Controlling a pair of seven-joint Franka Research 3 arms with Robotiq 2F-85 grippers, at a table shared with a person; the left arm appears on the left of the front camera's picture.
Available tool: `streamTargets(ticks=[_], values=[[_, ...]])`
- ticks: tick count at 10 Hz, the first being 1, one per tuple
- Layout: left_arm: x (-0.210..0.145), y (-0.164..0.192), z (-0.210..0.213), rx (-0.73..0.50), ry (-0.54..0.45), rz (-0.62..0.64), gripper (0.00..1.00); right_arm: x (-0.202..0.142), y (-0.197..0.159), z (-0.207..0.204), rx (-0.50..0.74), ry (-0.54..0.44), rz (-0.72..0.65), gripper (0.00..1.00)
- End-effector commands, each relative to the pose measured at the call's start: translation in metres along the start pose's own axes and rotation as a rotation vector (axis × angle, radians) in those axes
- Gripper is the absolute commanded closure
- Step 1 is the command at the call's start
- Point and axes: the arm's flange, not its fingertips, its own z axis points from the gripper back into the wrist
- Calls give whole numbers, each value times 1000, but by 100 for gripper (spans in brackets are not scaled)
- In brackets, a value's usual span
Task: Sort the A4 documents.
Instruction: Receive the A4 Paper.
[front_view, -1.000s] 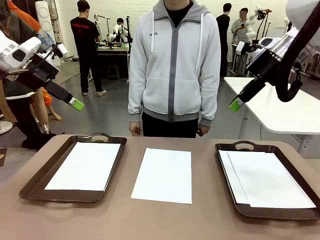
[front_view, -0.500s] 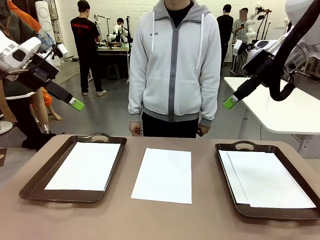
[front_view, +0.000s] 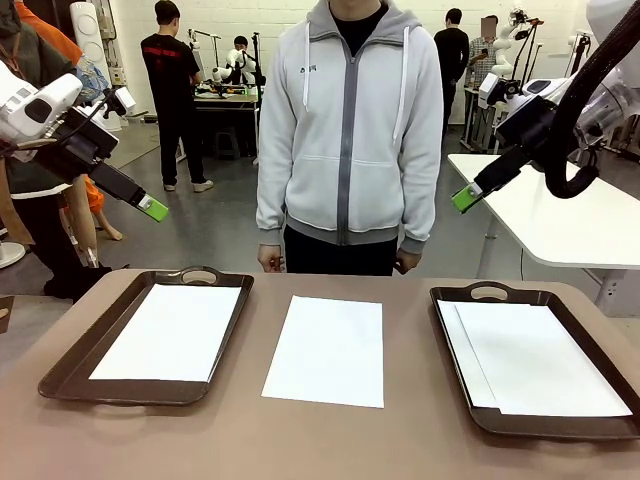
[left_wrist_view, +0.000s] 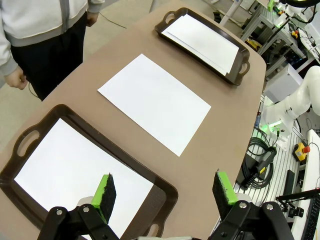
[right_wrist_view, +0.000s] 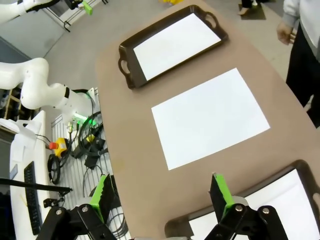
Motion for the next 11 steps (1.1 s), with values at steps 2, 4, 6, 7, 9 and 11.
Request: streamTargets(ticks=[2, 4, 6, 7, 9, 11], values=[[1, -1, 0, 3, 0, 1, 0, 0, 0, 0, 0, 0, 0, 0], [1, -1, 0, 3, 0, 1, 0, 0, 0, 0, 0, 0, 0, 0], [1, -1, 0, 3, 0, 1, 0, 0, 0, 0, 0, 0, 0, 0], [1, -1, 0, 3, 0, 1, 0, 0, 0, 0, 0, 0, 0, 0], [1, -1, 0, 3, 0, 1, 0, 0, 0, 0, 0, 0, 0, 0], [1, -1, 0, 3, 0, 1, 0, 0, 0, 0, 0, 0, 0, 0]])
